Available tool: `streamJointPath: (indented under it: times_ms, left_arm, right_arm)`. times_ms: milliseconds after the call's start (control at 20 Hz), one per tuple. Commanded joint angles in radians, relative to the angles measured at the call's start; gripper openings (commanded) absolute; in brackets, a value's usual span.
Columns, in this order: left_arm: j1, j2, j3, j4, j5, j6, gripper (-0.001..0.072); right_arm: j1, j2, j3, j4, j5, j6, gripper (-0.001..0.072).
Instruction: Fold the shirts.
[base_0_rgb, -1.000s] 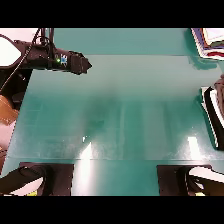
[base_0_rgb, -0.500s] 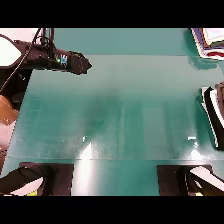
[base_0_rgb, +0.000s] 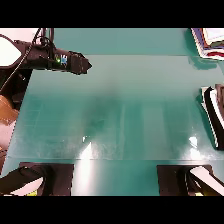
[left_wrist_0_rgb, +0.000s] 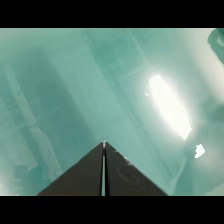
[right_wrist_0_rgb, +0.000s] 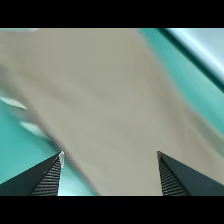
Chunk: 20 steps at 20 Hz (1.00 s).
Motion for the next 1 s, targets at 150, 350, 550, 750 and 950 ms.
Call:
streamJointPath:
  times_ms: [150, 350, 550, 750, 950]
  left_arm:
    - [0.0, 0.0, 0.0, 0.005, 0.003, -0.001, 0.0026]
    - [0.0, 0.0, 0.0, 0.002, 0.002, -0.001, 0.0026]
    - [0.0, 0.0, 0.0, 0.002, 0.003, -0.001, 0.0027]
    - [0.0, 0.0, 0.0, 0.002, 0.002, -0.001, 0.0027]
    - [0.0, 0.0, 0.0, 0.002, 0.002, -0.001, 0.0026]
  right_arm:
    - [0.554, 0.002, 0.039, 0.195, -0.113, 0.003, 0.0665]
    - [0.872, 0.002, 0.039, 0.191, -0.21, 0.003, 0.0316]
    - [1.054, 0.002, 0.039, 0.191, -0.252, 0.002, 0.0019]
    - [1.11, 0.001, 0.039, 0.192, -0.245, 0.003, 0.0019]
    - [1.111, 0.001, 0.039, 0.192, -0.227, 0.003, 0.0018]
